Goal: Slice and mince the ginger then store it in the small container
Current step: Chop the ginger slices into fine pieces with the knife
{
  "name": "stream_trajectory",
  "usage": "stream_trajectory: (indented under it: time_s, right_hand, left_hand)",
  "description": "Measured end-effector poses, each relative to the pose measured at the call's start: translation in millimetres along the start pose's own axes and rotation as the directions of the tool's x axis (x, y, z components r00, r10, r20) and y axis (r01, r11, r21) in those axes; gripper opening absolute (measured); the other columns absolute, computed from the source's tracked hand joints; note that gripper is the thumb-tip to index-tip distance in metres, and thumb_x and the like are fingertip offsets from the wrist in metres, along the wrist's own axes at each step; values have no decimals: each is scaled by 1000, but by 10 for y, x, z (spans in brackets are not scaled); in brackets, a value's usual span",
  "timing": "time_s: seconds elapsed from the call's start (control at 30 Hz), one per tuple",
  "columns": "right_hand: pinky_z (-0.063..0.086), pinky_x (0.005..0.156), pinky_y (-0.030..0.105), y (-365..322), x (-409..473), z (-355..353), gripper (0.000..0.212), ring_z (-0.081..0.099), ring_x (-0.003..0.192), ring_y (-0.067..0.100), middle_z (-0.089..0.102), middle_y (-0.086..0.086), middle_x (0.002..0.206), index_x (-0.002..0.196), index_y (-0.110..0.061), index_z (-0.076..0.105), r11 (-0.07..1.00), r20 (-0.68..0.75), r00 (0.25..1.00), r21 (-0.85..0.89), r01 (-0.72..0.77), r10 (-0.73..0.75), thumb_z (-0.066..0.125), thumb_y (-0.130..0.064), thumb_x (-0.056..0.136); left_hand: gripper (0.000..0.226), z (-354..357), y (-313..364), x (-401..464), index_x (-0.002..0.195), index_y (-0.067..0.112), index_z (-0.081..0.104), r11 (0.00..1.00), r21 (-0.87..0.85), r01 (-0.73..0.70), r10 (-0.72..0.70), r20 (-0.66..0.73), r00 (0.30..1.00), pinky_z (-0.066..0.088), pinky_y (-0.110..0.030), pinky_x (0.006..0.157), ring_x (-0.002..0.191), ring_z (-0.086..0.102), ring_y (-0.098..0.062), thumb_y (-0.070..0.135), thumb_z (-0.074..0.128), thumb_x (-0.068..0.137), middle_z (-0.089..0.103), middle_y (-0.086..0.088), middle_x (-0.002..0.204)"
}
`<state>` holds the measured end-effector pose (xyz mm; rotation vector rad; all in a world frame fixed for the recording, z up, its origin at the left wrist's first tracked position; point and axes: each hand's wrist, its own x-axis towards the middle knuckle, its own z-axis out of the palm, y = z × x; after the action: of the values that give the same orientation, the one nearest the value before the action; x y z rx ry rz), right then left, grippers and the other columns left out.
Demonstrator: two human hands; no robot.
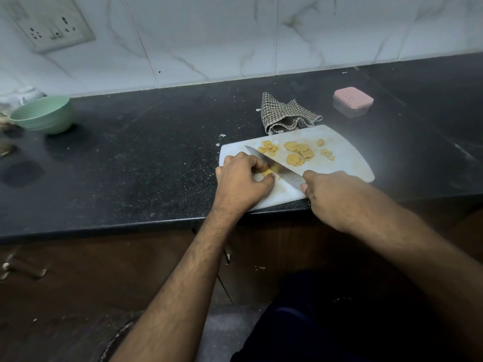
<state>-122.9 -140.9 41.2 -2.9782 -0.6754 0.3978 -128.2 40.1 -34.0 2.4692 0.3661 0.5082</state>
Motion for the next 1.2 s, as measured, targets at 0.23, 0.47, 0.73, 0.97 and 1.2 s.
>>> stream_trajectory:
  time_s: [0.23, 0.47, 0.73, 0.97, 1.2]
  right_hand:
    - [40, 70, 34, -26, -59, -56, 10, 48, 80, 23, 44, 3, 81, 98, -23, 34, 1000, 14, 1000, -22, -3, 3, 35, -27, 107]
    - [35, 60, 33, -73, -112, -44, 10, 46, 74, 20, 44, 4, 81, 102, -20, 34, 999, 21, 1000, -35, 1, 0, 32, -28, 108]
    - [34, 58, 32, -37, -134, -43, 11, 41, 65, 15, 44, 4, 79, 101, -20, 36, 999, 34, 999, -32, 5, -4, 32, -28, 108]
    - [43, 68, 35, -79, -112, -58, 9, 52, 78, 22, 47, 4, 81, 108, -20, 37, 996, 59, 998, -93, -11, 16, 43, -17, 102]
    - [44, 66, 35, -51, -65, -5, 4, 49, 71, 19, 49, 5, 81, 104, -21, 34, 998, 53, 999, -57, 7, -4, 38, -22, 105]
  left_hand:
    - [15, 20, -47, 29, 92, 29, 74, 999, -43, 19, -20, -6, 1000, 27, -34, 93, 109, 54, -10, 42, 76, 84, 65, 18, 101]
    - [16, -27, -33, 18, 75, 33, 71, 989, -140, 50, -52, -13, 999, 34, -42, 106, 105, 61, -12, 42, 82, 81, 69, 18, 93]
    - [11, -22, -46, 22, 75, 34, 79, 970, -233, 69, -67, 18, 998, 51, -55, 94, 86, 67, -9, 41, 88, 75, 70, 27, 79]
    - [14, -22, -63, 16, 70, 38, 75, 963, -259, 67, -62, 29, 998, 52, -53, 95, 87, 67, -6, 45, 87, 72, 65, 40, 85]
    - [12, -51, -68, 25, 72, 37, 75, 974, -219, 51, -43, 40, 998, 50, -51, 98, 90, 65, -9, 37, 85, 79, 64, 24, 80]
